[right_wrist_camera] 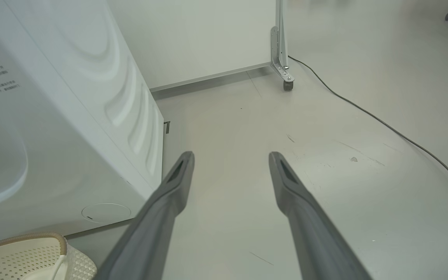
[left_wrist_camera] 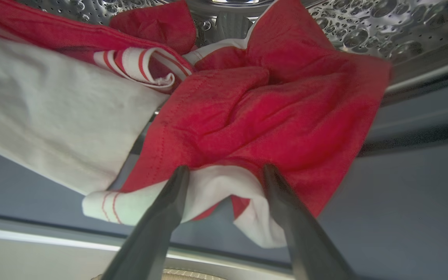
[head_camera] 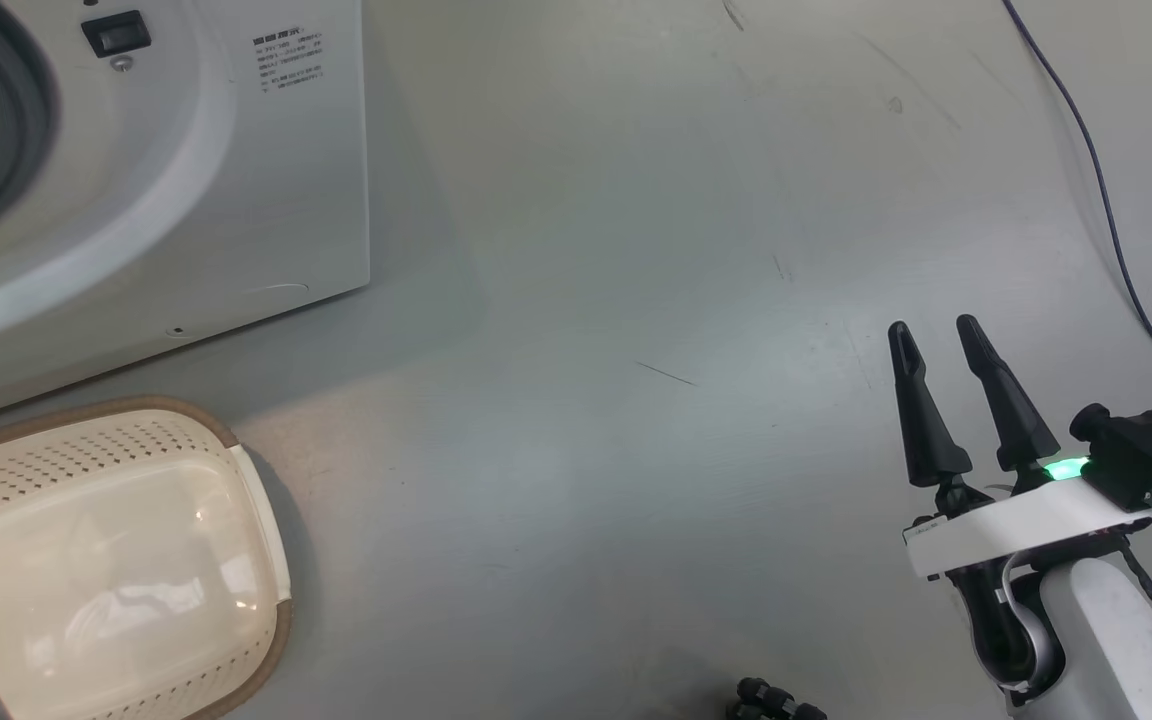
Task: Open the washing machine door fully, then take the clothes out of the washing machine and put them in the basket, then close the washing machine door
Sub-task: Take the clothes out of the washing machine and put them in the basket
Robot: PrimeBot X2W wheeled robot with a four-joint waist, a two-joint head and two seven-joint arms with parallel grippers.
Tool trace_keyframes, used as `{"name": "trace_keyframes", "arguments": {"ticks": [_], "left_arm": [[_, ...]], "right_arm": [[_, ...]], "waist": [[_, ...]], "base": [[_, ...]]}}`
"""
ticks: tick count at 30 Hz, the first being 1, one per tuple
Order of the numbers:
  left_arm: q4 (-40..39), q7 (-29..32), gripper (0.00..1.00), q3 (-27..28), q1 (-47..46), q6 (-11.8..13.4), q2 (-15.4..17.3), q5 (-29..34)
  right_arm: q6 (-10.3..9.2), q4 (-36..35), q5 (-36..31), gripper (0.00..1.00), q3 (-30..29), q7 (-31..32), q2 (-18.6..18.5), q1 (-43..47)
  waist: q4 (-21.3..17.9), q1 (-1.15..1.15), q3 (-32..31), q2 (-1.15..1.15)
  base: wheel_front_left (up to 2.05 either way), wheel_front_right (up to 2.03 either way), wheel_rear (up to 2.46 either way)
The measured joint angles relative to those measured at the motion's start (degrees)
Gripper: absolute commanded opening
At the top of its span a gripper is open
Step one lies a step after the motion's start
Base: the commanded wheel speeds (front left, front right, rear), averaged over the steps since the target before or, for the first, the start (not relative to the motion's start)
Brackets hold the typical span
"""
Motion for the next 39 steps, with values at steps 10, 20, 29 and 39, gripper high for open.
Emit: {"name": "trace_keyframes", "arguments": {"ticks": [10, 20, 29, 39], "left_arm": [[3.76, 0.49, 1.0, 2.19, -3.02, 0.0, -0.47, 3.0], [5.75, -2.24, 0.0, 2.08, -4.07, 0.0, -2.57, 4.21], [5.81, -8.17, 0.0, 1.83, -4.04, -0.32, -6.11, 2.72], [6.04, -15.66, 0.0, -1.43, 0.1, -5.7, -8.77, 2.77]], "right_arm": [[0.0, -0.12, 0.01, 1.0, 0.31, -0.01, -0.03, -1.04], [0.0, -0.1, 0.05, 1.0, -0.49, -0.01, -0.07, -1.45], [0.0, -0.08, -0.04, 1.0, -1.88, -0.01, -0.59, -1.88], [0.0, 0.05, -0.94, 1.0, -2.65, -0.01, -1.05, -1.85]], "waist": [[-0.34, 0.0, 0.65, 0.0], [-0.05, 0.0, 0.51, 0.0], [1.69, 0.0, -1.34, 0.0], [5.01, 0.0, -5.21, 0.0]], "base": [[0.0, 0.0, 0.0], [0.0, 0.0, 0.0], [0.0, 0.0, 0.0], [0.0, 0.0, 0.0]]}}
